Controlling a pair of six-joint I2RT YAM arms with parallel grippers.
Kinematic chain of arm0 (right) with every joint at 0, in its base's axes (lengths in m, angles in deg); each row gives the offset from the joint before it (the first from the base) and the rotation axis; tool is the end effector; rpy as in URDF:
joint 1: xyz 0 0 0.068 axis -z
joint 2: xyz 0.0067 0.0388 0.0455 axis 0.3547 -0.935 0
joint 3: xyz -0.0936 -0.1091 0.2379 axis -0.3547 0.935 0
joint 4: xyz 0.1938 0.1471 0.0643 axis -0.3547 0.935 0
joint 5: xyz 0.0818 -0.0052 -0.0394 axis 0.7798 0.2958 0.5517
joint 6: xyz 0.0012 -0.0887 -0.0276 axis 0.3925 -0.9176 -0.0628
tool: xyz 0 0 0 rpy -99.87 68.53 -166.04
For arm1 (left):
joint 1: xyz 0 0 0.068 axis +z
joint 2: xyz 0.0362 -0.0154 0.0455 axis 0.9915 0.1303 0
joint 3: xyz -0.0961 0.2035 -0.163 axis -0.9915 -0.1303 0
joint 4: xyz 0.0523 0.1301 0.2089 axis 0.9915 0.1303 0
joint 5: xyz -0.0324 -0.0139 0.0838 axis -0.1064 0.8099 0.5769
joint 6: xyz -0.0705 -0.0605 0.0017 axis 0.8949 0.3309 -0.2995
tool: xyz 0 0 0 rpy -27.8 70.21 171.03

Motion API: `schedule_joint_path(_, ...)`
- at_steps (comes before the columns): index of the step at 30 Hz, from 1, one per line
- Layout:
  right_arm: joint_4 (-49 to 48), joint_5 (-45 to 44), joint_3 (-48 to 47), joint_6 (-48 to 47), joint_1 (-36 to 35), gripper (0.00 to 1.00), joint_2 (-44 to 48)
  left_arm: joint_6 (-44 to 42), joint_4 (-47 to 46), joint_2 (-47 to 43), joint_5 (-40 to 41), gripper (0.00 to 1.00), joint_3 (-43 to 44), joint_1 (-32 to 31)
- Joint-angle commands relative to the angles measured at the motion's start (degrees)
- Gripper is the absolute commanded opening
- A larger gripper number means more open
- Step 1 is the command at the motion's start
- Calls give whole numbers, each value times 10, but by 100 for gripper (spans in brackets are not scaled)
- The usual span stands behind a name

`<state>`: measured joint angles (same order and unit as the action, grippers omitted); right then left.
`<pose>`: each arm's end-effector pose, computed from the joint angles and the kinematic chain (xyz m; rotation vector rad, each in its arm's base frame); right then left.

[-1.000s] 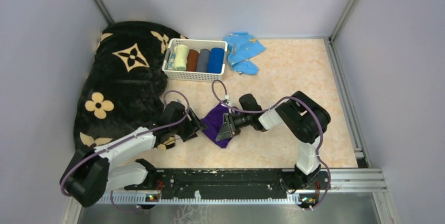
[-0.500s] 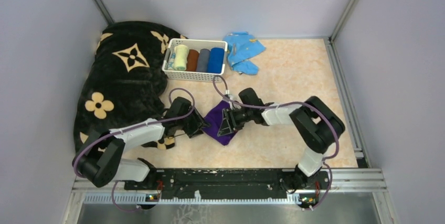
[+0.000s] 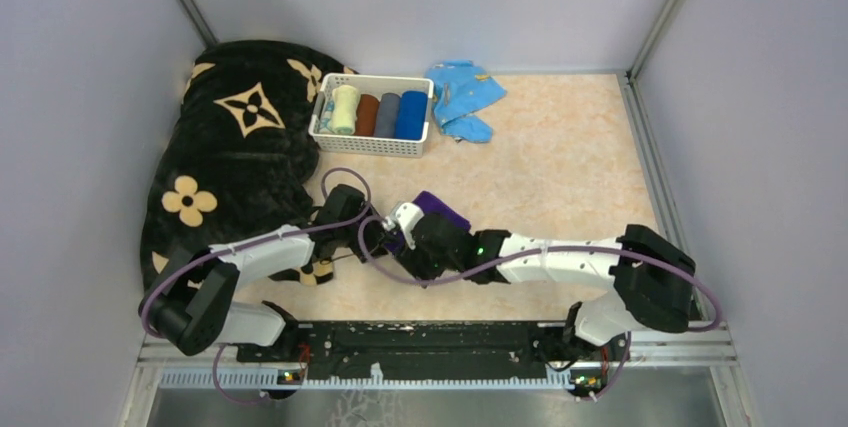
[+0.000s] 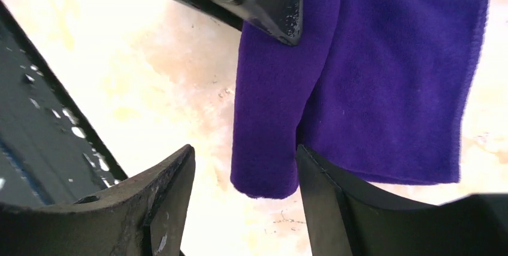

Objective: Roll the towels
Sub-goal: Roll the towel at the center of the board.

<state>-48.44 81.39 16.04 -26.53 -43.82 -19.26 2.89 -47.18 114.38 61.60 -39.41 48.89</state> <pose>0.1435 0.2876 0.1892 -1.0859 2.1307 0.5434 0.2100 -0.1517 0.1191 -0.6763 2.5956 -0.8095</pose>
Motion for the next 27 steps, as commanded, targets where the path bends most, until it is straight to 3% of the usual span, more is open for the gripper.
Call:
schedule_joint_path(1,-9,-190,-27,-78,-66,63,-5,-9,56,25,33,59,-11,2)
schedule_joint_path(12,-15,-244,-32,-99,-104,58,-125,-10,58,24,33,60,-10,2)
schedule_joint_path(17,-34,-227,0,-105,-102,50,-145,-16,53,27,32,62,-7,3)
schedule_joint_path(24,-14,-111,5,-84,-49,29,-158,-52,62,-24,26,65,-4,30)
schedule_joint_path(27,-26,37,17,-61,-8,21,-121,-68,71,-70,34,68,-6,42)
